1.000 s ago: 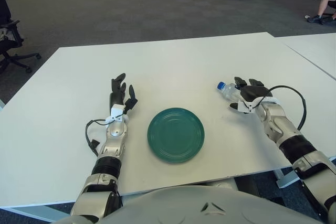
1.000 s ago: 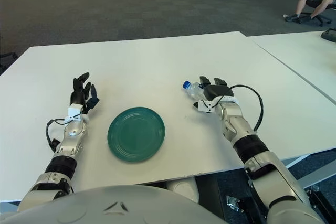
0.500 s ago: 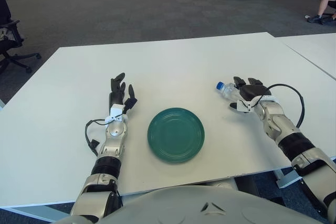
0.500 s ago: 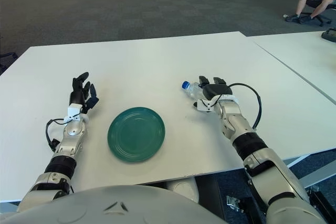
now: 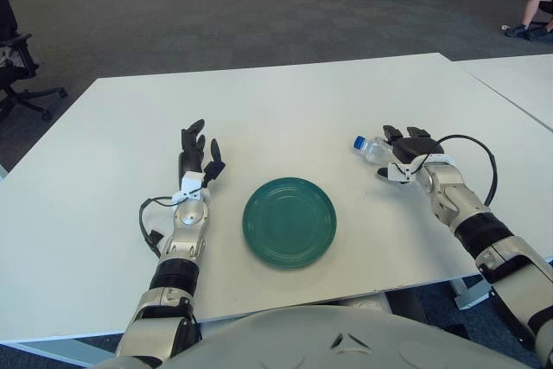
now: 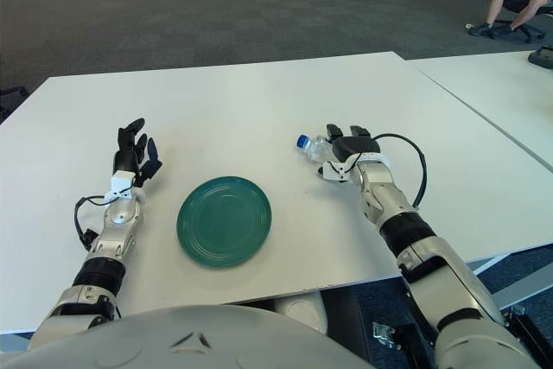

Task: Put the bottle into the plate.

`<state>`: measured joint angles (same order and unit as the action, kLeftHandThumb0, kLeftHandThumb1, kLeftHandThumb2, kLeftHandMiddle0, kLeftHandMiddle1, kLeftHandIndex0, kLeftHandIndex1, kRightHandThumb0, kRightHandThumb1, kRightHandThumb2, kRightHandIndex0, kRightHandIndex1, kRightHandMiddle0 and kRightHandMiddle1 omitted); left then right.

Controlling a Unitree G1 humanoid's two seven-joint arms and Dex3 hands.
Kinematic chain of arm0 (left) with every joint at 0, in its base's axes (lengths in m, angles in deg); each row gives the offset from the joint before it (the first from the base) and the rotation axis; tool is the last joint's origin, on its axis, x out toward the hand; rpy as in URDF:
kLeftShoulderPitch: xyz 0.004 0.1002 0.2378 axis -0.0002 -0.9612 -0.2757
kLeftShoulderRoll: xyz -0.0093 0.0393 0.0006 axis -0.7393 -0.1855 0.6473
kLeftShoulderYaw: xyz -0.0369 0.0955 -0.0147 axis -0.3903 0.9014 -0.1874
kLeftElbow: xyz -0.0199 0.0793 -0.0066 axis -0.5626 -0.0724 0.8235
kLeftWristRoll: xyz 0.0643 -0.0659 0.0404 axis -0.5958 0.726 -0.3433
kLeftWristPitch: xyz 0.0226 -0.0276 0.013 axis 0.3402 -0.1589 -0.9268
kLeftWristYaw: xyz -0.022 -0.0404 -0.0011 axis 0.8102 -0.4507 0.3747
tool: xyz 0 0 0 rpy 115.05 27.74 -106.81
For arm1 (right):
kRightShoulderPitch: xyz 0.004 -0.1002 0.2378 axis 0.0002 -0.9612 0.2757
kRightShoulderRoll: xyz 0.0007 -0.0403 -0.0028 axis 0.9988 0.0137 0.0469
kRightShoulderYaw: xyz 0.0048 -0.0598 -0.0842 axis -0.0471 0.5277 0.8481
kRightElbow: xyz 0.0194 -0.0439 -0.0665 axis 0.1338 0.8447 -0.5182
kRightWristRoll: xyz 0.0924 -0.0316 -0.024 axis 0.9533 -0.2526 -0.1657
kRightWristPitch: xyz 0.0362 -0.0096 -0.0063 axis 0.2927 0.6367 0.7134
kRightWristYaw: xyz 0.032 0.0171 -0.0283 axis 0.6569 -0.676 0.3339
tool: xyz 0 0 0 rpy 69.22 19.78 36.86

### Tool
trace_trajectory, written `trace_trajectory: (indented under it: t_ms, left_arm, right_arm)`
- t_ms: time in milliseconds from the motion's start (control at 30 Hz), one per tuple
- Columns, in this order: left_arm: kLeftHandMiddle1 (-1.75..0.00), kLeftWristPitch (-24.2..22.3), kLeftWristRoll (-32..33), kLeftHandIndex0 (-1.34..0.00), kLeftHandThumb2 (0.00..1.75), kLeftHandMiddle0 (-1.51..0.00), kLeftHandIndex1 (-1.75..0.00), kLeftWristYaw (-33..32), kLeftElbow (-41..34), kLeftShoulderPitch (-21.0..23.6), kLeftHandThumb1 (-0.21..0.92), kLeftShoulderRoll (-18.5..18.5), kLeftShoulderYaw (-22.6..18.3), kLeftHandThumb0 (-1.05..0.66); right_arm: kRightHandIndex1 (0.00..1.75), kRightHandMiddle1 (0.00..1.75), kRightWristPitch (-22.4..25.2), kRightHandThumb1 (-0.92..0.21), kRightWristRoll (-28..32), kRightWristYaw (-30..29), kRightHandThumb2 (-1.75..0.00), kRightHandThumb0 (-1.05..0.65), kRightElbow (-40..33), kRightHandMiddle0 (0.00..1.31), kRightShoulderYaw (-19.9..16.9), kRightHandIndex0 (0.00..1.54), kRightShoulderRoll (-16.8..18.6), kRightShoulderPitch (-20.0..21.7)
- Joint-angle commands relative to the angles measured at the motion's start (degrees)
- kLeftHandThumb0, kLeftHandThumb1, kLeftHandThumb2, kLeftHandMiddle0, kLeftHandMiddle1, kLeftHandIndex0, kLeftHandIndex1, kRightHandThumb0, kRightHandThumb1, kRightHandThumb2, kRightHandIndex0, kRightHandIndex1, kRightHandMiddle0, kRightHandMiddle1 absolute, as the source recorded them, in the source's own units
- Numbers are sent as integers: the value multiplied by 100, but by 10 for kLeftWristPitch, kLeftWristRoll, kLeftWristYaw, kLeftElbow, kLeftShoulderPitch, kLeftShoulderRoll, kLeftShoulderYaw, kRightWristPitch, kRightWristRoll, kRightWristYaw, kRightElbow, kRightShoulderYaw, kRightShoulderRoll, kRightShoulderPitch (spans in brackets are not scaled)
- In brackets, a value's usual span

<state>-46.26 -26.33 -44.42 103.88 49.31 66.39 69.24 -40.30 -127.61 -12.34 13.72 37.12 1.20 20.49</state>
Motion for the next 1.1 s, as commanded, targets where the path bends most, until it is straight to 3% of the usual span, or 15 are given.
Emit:
trace_trajectory:
  t_ms: [0, 200, 567, 800, 1067]
  left_arm:
    - [-1, -7, 1, 0, 83, -38, -81, -1, -6, 1, 92, -3, -4, -75]
    - [-1, -4, 2, 0, 83, -39, -80, 1, -4, 2, 92, -4, -6, -74]
    - [-1, -3, -1, 0, 84, -38, -80, 0, -8, 1, 92, -5, -7, -75]
    - [-1, -8, -3, 0, 85, -39, -80, 0, -11, -1, 92, -5, -6, -75]
    - [-1, -12, -4, 0, 84, -39, -80, 1, -18, -4, 92, -4, -5, -75]
  right_arm:
    - [5, 19, -29, -92, 22, 43, -70, -105, 51, 1, 24, 10, 26, -26]
    - [12, 41, -69, -92, 55, 97, -71, -105, 75, 0, 24, 20, 23, 2]
    - [34, 50, -114, -92, 94, 229, -75, -105, 132, 0, 33, 5, 27, 80]
    - [39, 52, -102, -92, 78, 258, -74, -105, 142, 0, 53, 0, 34, 96]
    - [31, 49, -70, -92, 67, 259, -72, -103, 153, 0, 71, 0, 43, 92]
